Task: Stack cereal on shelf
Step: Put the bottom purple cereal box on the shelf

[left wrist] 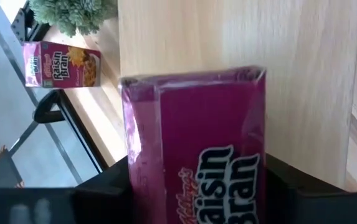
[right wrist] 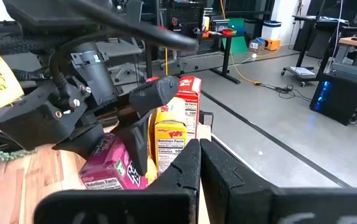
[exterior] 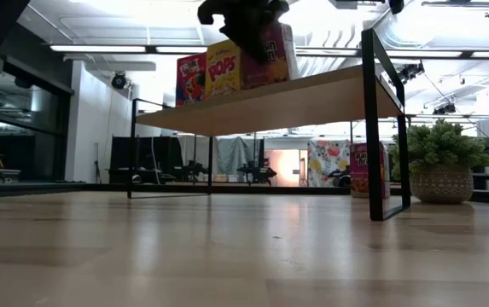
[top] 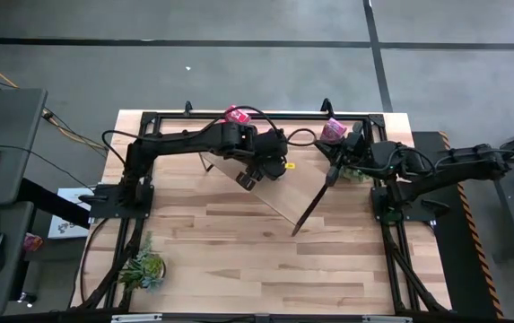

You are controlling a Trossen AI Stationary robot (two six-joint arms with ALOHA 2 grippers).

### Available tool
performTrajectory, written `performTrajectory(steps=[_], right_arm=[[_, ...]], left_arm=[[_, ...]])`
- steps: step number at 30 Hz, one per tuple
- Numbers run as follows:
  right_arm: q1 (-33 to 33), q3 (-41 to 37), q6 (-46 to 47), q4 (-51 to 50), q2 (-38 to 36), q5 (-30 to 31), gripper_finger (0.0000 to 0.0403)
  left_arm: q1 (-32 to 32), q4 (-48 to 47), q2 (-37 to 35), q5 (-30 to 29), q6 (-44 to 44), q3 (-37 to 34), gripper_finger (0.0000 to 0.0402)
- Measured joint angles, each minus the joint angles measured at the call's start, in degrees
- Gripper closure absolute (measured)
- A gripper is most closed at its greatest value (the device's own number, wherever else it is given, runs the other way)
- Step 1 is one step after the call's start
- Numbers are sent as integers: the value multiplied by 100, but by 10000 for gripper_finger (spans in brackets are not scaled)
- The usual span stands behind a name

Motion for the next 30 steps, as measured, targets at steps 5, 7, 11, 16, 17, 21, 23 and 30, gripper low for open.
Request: performTrajectory(steps=[5,7,11,16,17,21,23,30], right_arm=[[0,0,0,-20,0,0,402],[0,0,0,-20,0,0,402],[0,0,0,-20,0,0,402],[-4,0,-57,-23,0,0,402],[-4,0,-59,-24,0,0,402],[-4,0,-59,-24,0,0,402],[-4,0,-59,-24,0,0,402],[-4,0,-61,-24,0,0,402]], left_arm=[[0,229,0,-51,-133,-2,185],[0,319,0,-62,-91,-2,176],[0,345,0,-179,56,8,162],[0,315,-7,-370,121,200,160],[0,312,-7,-378,144,247,160],[0,311,-11,-378,121,430,160],[0,292,-11,-377,104,484,160],[-8,242,-9,-676,152,533,160]])
